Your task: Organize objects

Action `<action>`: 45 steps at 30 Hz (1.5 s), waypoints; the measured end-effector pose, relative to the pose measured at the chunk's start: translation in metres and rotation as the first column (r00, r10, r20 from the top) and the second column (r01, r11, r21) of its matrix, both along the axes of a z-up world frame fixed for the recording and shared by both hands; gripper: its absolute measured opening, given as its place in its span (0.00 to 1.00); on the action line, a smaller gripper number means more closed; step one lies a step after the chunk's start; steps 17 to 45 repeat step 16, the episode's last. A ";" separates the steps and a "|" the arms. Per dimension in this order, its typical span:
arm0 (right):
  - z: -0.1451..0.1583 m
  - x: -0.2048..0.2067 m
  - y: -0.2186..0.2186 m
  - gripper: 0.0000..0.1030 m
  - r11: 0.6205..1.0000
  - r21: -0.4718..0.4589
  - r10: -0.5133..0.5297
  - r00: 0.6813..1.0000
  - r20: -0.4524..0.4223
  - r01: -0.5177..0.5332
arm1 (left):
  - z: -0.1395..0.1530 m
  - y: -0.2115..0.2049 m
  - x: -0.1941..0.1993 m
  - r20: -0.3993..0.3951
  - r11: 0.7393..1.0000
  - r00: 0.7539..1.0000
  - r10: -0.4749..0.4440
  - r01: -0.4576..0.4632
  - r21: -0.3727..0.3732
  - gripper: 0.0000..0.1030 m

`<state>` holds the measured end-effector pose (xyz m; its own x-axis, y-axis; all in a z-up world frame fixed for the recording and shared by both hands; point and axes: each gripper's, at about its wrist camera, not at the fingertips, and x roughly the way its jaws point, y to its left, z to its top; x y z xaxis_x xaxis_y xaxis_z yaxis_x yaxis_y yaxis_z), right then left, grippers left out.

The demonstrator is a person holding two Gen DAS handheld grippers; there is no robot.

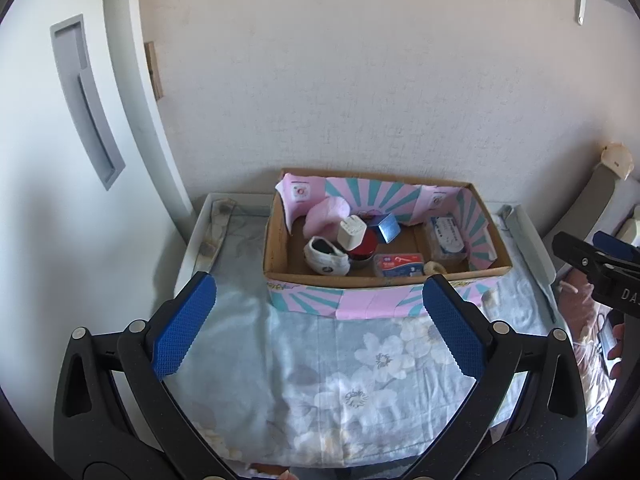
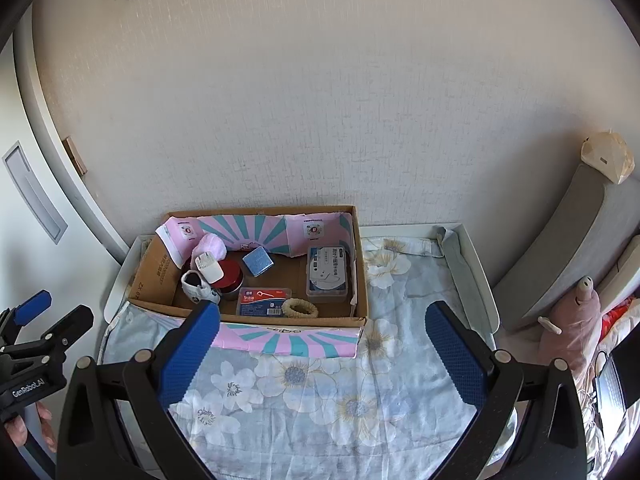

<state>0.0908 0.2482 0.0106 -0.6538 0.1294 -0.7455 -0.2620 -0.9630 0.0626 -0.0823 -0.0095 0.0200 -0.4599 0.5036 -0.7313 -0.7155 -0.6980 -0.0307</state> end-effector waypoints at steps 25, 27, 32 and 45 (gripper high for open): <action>0.003 0.000 -0.001 1.00 1.000 0.010 0.010 1.000 -0.008 -0.010 | 0.007 -0.009 0.006 -0.028 0.995 0.997 0.066 -0.063 0.081 1.00; 0.003 0.000 -0.001 1.00 1.000 0.010 0.010 1.000 -0.008 -0.010 | 0.007 -0.009 0.006 -0.028 0.995 0.997 0.066 -0.063 0.081 1.00; 0.003 0.000 -0.001 1.00 1.000 0.010 0.010 1.000 -0.008 -0.010 | 0.007 -0.009 0.006 -0.028 0.995 0.997 0.066 -0.063 0.081 1.00; 0.003 0.000 -0.001 1.00 1.000 0.010 0.010 1.000 -0.008 -0.010 | 0.007 -0.009 0.006 -0.028 0.995 0.997 0.066 -0.063 0.081 1.00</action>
